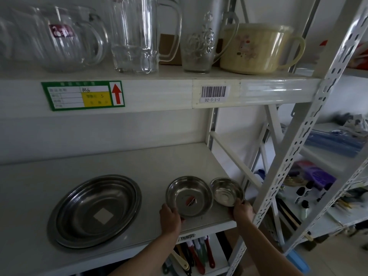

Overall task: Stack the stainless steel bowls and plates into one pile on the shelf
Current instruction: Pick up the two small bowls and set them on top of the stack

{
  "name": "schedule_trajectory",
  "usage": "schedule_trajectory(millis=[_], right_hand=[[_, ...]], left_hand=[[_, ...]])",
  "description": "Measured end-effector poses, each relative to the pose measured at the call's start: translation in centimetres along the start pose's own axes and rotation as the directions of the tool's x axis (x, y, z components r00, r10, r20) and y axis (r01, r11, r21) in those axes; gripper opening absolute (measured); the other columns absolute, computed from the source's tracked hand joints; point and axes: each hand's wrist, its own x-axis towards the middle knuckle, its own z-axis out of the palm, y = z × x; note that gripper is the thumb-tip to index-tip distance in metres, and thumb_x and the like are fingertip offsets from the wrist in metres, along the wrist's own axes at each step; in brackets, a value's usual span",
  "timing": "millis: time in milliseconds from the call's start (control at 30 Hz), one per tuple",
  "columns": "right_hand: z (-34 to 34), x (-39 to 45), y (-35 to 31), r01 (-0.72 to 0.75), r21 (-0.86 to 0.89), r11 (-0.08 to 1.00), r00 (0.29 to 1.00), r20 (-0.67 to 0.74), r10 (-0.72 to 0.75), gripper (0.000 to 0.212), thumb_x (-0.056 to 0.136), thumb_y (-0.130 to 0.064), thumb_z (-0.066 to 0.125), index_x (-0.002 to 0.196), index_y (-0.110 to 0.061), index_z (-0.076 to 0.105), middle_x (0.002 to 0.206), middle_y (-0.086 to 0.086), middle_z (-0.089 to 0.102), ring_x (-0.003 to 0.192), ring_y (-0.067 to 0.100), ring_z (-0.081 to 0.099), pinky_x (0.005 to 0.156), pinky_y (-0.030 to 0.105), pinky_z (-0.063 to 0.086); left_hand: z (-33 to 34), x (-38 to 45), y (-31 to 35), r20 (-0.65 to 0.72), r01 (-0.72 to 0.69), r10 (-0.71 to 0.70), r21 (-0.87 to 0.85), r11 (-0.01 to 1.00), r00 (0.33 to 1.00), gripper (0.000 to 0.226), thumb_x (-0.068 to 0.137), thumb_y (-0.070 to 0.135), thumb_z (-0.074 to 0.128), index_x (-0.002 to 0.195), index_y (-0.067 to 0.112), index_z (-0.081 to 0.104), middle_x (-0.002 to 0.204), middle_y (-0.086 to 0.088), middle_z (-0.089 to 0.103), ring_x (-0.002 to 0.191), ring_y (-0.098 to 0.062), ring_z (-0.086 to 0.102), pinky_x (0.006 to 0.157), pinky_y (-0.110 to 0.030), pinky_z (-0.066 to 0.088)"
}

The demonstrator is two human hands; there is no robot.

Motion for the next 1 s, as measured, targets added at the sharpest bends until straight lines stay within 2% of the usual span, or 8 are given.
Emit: schedule_trajectory(millis=[100,233,333,433,633,767,867,1000], right_hand=[[-0.6,-2.3,-2.2,0.010,0.013,1.000,1.000,0.008,-0.010,0.039,0.097,-0.036,0.043,0.110,-0.003,0.058,0.094,0.020,0.068,0.083,0.034,0.068,0.078,0.049,0.058],[-0.7,-4.0,-4.1,0.034,0.096,0.995,0.999,0.038,-0.038,0.031,0.100,-0.029,0.044,0.117,-0.005,0.053,0.097,0.022,0.066,0.081,0.034,0.068,0.067,0.042,0.058],[0.1,-3.7,-4.6,0.069,0.099,0.993,0.996,0.045,-0.074,0.035,0.099,-0.030,0.045,0.116,-0.002,0.055,0.096,0.023,0.067,0.080,0.035,0.069,0.059,0.037,0.056],[1.0,-4.3,-5.5,0.097,0.090,0.991,0.994,0.050,-0.101,0.032,0.099,-0.031,0.045,0.110,-0.004,0.057,0.090,0.020,0.068,0.078,0.031,0.068,0.056,0.035,0.053],[3.0,-6.1,-7.3,0.187,0.133,0.973,0.975,0.097,-0.201,0.024,0.101,-0.024,0.043,0.104,-0.005,0.057,0.073,0.011,0.064,0.068,0.024,0.062,0.060,0.036,0.053],[5.0,-7.2,-8.4,0.211,0.153,0.966,0.958,0.164,-0.235,0.027,0.101,-0.025,0.041,0.103,-0.004,0.058,0.078,0.015,0.066,0.071,0.026,0.062,0.057,0.032,0.051],[6.6,-8.3,-9.4,0.225,0.163,0.961,0.944,0.209,-0.256,0.027,0.100,-0.025,0.043,0.102,-0.004,0.059,0.079,0.018,0.067,0.071,0.028,0.063,0.058,0.033,0.051],[8.9,-9.5,-10.4,0.254,0.159,0.954,0.927,0.243,-0.287,0.030,0.098,-0.026,0.044,0.100,-0.002,0.061,0.075,0.018,0.068,0.066,0.030,0.063,0.055,0.032,0.050]], left_hand=[[-0.6,0.2,0.9,-0.011,-0.046,0.046,0.001,0.999,0.999,0.026,0.098,0.011,0.043,0.119,-0.004,0.048,0.121,-0.022,0.048,0.098,-0.038,0.064,0.062,-0.033,0.060],[-1.8,0.7,2.6,-0.068,-0.106,0.111,0.072,0.992,0.991,0.026,0.098,0.013,0.043,0.116,-0.005,0.051,0.120,-0.024,0.052,0.096,-0.035,0.062,0.076,-0.043,0.058],[-2.9,1.2,3.9,-0.062,-0.144,0.143,-0.017,0.989,0.988,0.021,0.099,0.009,0.043,0.110,-0.006,0.050,0.115,-0.024,0.051,0.080,-0.029,0.063,0.049,-0.021,0.057],[-4.3,1.7,5.2,-0.095,-0.169,0.159,-0.103,0.980,0.983,0.011,0.100,0.012,0.044,0.103,0.001,0.047,0.110,-0.023,0.053,0.065,-0.018,0.061,0.042,-0.016,0.053],[-8.6,2.8,6.7,-0.154,-0.175,0.150,-0.168,0.970,0.977,0.033,0.101,0.012,0.041,0.128,-0.007,0.044,0.114,-0.025,0.056,0.064,-0.019,0.061,0.039,-0.015,0.051],[-11.9,3.3,7.1,-0.217,-0.195,0.158,-0.164,0.967,0.963,0.032,0.100,0.009,0.042,0.129,-0.005,0.045,0.113,-0.017,0.054,0.065,-0.020,0.063,0.043,-0.021,0.056],[-14.3,3.0,7.4,-0.223,-0.188,0.148,-0.171,0.967,0.964,0.030,0.101,0.017,0.043,0.122,-0.002,0.049,0.098,-0.015,0.063,0.052,-0.010,0.069,0.059,-0.038,0.059],[-17.2,2.3,8.1,-0.252,-0.167,0.101,-0.253,0.953,0.962,0.023,0.100,0.014,0.043,0.120,0.008,0.050,0.101,-0.016,0.061,0.074,-0.028,0.065,0.039,-0.020,0.052]])
